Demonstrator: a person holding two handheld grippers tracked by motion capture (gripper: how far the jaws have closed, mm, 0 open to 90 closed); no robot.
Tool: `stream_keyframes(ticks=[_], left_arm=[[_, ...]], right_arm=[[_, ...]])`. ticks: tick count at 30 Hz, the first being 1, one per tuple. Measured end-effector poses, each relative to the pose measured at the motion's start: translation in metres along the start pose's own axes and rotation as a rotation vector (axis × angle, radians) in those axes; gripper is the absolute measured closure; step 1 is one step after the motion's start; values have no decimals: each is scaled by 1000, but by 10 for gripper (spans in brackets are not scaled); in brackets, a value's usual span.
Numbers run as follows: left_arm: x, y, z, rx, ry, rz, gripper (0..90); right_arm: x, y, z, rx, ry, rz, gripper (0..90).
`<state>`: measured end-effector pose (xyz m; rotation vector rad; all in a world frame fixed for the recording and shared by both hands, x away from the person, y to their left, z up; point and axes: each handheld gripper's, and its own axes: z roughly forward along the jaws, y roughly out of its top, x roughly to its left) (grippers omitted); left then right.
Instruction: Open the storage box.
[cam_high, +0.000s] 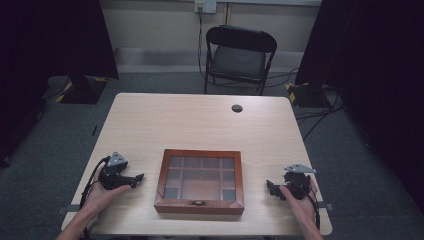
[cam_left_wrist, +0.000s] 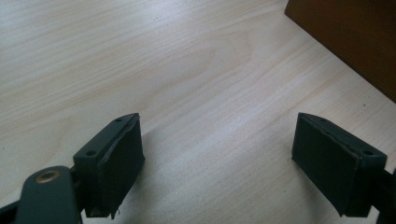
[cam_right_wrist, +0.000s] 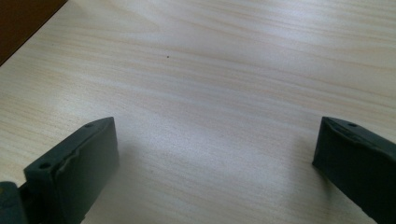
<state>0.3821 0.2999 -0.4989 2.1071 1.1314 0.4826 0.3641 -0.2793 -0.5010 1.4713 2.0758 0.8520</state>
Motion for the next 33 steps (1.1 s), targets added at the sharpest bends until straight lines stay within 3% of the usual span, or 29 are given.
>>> stream_keyframes(ticks=[3, 9, 11, 20, 24, 25, 30, 33], left_arm=[[-1, 0, 0, 1, -6, -9, 163], [-8, 4, -2, 30, -37, 53, 195], [-10, 4, -2, 32, -38, 57, 221], [-9, 12, -10, 34, -66, -3, 269], [-11, 17, -13, 18, -97, -13, 275], [-15, 20, -16, -3, -98, -17, 278], [-27, 29, -16, -27, -132, -14, 281], [-37, 37, -17, -43, -145, 23, 287]], right_arm=[[1, 0, 0, 1, 11, -9, 0], [4, 3, -3, -5, 37, -21, 143], [5, 4, -4, -2, 71, -16, 153], [11, 17, -15, -21, 161, -28, 244], [15, 23, -18, -19, 208, -28, 268], [21, 30, -23, -36, 254, -37, 314], [35, 41, -30, -74, 343, -59, 364], [48, 48, -37, -92, 387, -96, 401]])
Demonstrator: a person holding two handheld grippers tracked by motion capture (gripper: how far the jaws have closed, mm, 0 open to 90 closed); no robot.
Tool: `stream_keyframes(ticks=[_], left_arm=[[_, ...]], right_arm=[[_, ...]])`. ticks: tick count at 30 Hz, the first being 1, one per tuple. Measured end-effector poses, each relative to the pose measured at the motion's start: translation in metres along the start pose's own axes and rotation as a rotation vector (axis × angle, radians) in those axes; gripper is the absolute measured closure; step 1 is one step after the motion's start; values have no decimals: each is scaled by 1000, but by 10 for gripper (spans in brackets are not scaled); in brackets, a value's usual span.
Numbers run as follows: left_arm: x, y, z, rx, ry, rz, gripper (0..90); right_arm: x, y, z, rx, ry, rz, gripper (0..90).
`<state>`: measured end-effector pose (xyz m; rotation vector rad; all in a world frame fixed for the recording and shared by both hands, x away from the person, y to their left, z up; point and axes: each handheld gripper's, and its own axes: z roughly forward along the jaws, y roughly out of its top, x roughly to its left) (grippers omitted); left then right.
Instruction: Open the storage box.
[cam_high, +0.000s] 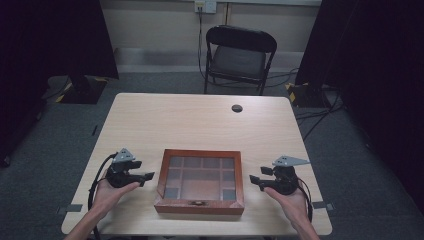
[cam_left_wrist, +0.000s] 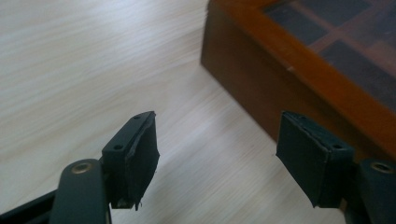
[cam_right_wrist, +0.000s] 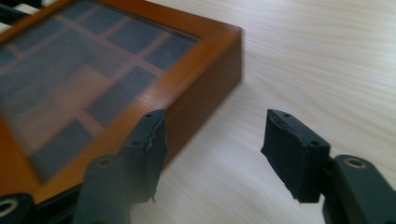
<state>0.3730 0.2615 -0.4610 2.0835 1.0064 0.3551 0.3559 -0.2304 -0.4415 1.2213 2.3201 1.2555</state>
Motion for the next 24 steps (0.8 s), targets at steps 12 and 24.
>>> stream_keyframes(ticks=[12, 24], left_arm=[[-2, 24, -5, -78, -67, -48, 284], [-38, 38, 6, -102, -141, 79, 317]], right_arm=[[48, 43, 17, -17, 182, -128, 526], [103, 41, 47, 48, 422, -246, 709]])
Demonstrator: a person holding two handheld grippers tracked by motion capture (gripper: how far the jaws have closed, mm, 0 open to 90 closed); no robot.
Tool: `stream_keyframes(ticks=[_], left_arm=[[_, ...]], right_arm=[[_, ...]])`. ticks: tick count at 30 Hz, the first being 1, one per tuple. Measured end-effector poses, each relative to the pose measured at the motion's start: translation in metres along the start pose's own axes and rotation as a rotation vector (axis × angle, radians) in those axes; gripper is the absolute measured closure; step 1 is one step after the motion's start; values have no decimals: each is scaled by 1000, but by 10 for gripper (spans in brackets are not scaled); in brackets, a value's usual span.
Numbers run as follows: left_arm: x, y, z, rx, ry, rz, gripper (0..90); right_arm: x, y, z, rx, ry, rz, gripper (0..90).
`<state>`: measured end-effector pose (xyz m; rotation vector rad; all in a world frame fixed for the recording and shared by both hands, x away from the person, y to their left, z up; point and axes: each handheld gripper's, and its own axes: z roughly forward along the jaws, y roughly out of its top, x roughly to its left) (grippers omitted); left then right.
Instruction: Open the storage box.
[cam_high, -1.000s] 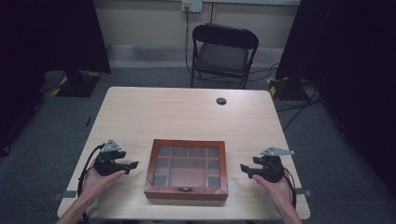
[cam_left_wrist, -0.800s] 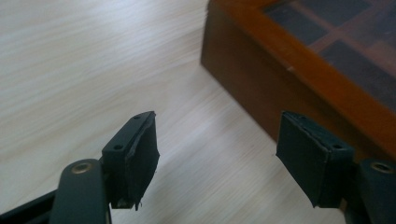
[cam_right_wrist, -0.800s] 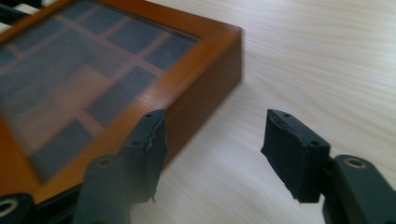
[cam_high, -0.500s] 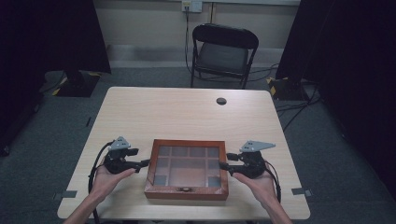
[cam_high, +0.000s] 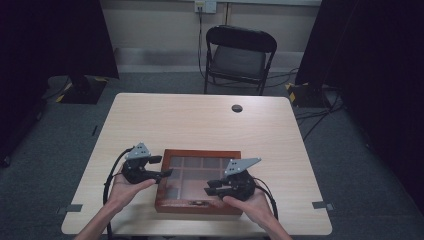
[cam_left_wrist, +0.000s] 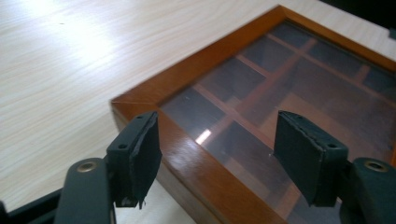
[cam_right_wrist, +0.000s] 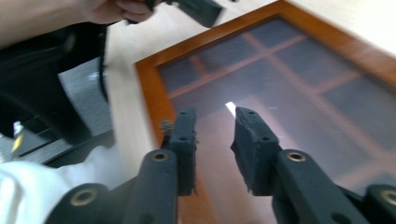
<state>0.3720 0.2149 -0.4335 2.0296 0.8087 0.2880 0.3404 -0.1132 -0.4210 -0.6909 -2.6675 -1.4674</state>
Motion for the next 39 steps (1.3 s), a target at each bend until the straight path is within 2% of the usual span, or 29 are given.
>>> stream_keyframes(ticks=[2, 3, 4, 5, 9, 14, 21, 24, 26, 32, 39], left_arm=[[-3, -2, 1, 8, -4, 16, 319], [-3, -2, 1, 8, -4, 16, 321], [-4, -3, 2, 9, -21, 2, 327], [-4, -4, 3, 9, -37, 0, 330], [-5, -6, 1, 4, -41, -31, 333], [-2, -7, -1, -13, -42, -43, 333], [-3, -11, -1, 9, -44, -47, 317], [-2, -12, -2, 18, -32, -29, 316], [0, -13, -2, 13, -44, -50, 313], [2, -14, -5, 15, -44, -43, 301], [6, -14, -11, 0, -43, -61, 280]], right_arm=[[4, -2, 7, 19, 38, -13, 744], [4, -2, 7, 19, 38, -13, 744], [8, -3, 14, 43, 68, -29, 776], [9, -4, 15, 45, 77, -28, 782], [12, -8, 26, 79, 99, -42, 789], [14, -8, 31, 100, 101, -58, 807], [14, -9, 31, 98, 94, -71, 810], [14, -9, 31, 96, 95, -80, 814], [14, -9, 31, 98, 100, -82, 818], [13, -7, 32, 110, 104, -90, 822], [13, -5, 32, 126, 106, -93, 823]])
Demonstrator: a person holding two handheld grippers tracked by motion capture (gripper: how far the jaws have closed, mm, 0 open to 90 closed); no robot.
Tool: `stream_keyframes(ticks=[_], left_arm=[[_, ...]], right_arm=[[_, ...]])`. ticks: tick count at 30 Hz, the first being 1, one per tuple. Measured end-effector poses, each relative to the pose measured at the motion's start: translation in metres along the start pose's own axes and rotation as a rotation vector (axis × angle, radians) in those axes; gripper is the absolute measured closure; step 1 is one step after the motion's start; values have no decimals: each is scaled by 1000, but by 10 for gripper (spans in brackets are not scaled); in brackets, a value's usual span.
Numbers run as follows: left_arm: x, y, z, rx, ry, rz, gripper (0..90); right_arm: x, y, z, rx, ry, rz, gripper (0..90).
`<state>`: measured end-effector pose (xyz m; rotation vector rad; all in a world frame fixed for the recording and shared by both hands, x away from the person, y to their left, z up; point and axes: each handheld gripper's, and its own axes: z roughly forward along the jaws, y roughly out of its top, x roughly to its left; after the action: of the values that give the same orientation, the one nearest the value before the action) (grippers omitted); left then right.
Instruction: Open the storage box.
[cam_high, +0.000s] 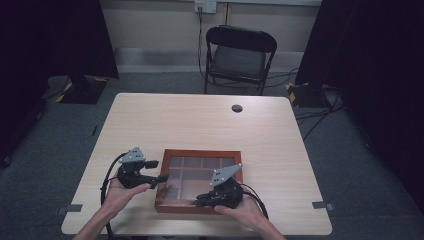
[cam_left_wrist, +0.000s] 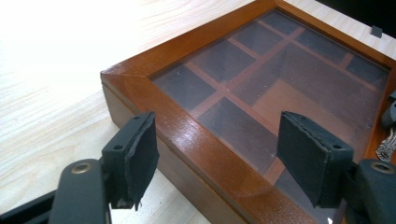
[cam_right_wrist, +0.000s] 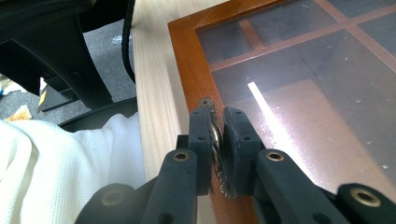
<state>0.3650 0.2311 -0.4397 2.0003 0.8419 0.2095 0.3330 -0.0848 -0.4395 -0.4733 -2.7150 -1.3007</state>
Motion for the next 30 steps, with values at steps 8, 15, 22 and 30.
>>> stream_keyframes(ticks=[8, 15, 22, 30], left_arm=[[7, -1, -11, -18, 15, -14, 246], [15, -4, -17, -26, 39, -13, 226], [19, -4, -20, -28, 51, -13, 210], [26, -8, -22, -43, 52, -44, 194]], right_arm=[[1, 8, -6, -21, 14, -2, 827], [-1, 15, -14, -29, 24, 2, 827], [-3, 28, -24, -25, 33, -5, 826], [-4, 39, -30, -18, 31, -17, 826]])
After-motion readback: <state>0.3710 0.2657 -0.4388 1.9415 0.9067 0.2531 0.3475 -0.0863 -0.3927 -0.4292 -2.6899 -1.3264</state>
